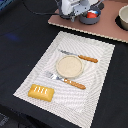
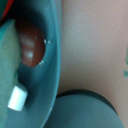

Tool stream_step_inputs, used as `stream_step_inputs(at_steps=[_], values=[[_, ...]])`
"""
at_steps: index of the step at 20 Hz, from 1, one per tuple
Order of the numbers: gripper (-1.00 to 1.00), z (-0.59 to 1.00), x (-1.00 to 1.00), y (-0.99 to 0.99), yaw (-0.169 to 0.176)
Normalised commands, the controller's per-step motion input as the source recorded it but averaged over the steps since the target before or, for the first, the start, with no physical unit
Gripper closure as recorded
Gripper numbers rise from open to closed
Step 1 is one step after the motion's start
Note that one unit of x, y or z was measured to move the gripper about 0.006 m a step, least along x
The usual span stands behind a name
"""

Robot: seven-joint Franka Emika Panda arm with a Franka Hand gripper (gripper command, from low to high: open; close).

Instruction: Interact with the objects in diverse but meaningful ways.

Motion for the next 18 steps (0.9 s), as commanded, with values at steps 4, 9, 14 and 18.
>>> stream_step_inputs(at_steps=[4,9,14,18], values=[[1.0,-0.33,-0.21,0.0,0.0],[1.0,-0.33,-0.22,0.0,0.0],[1.0,-0.12,-0.12,0.0,-0.006],[1.0,0.65,0.06,-0.1,-0.104]])
